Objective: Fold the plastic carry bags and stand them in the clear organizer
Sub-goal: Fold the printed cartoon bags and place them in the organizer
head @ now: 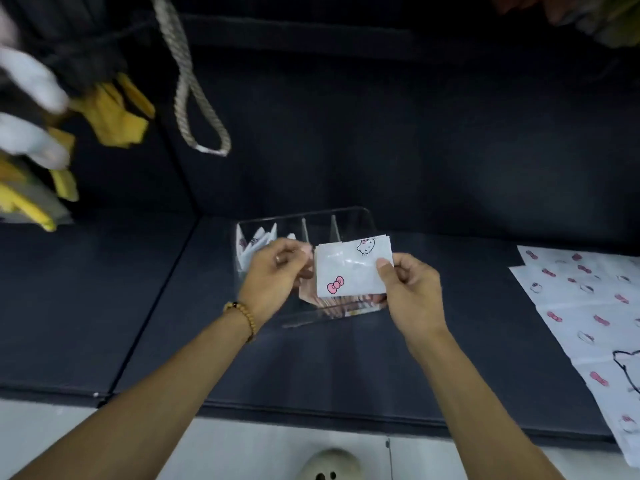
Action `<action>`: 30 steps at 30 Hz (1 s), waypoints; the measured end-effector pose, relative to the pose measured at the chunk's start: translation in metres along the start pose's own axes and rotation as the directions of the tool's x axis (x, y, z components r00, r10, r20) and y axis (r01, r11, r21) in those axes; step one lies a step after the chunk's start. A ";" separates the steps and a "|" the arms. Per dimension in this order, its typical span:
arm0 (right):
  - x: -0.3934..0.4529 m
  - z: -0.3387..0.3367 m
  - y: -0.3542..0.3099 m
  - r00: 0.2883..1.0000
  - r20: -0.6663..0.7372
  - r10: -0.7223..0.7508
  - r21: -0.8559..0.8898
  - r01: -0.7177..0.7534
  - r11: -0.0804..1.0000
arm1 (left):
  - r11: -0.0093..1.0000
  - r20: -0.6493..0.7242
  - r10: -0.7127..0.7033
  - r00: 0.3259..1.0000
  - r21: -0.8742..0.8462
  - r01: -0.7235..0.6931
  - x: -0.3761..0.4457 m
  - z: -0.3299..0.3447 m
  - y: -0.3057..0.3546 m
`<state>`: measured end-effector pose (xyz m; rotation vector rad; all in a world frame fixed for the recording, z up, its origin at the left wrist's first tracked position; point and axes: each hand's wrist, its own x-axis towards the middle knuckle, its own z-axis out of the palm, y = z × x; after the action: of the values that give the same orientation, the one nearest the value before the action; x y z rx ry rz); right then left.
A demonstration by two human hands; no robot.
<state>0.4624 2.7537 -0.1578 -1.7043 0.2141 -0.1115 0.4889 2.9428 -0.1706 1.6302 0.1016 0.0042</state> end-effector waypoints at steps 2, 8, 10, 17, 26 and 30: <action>0.007 0.019 -0.001 1.000 -0.009 0.023 0.006 -0.022 1.000 | 0.964 -0.152 0.139 0.979 0.248 -0.099 0.010 -0.025 -0.011; 0.031 0.060 -0.003 0.997 -0.053 0.064 -0.002 -0.064 0.998 | 0.341 0.021 0.304 0.953 0.931 -0.129 0.045 -0.046 -0.045; 0.038 0.069 -0.005 0.998 -0.047 0.039 -0.025 -0.041 0.999 | 0.337 -0.026 0.338 0.941 0.937 -0.095 0.055 -0.050 -0.049; 0.072 0.100 -0.014 0.977 0.041 -0.208 -0.559 0.195 0.806 | 0.617 -0.341 0.374 0.862 0.786 0.043 0.051 -0.064 -0.051; 0.091 0.162 -0.014 0.923 0.381 0.057 -0.596 0.198 0.778 | 0.705 -0.277 0.381 0.882 0.704 -0.084 0.041 -0.062 -0.057; 0.087 0.166 -0.003 0.855 0.491 0.165 -0.641 0.227 0.733 | 0.754 -0.228 0.330 0.916 0.648 -0.110 0.040 -0.063 -0.059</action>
<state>0.5805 2.8976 -0.1829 -2.4097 -0.2249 0.4723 0.5205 3.0115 -0.2275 2.2984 0.1776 0.4838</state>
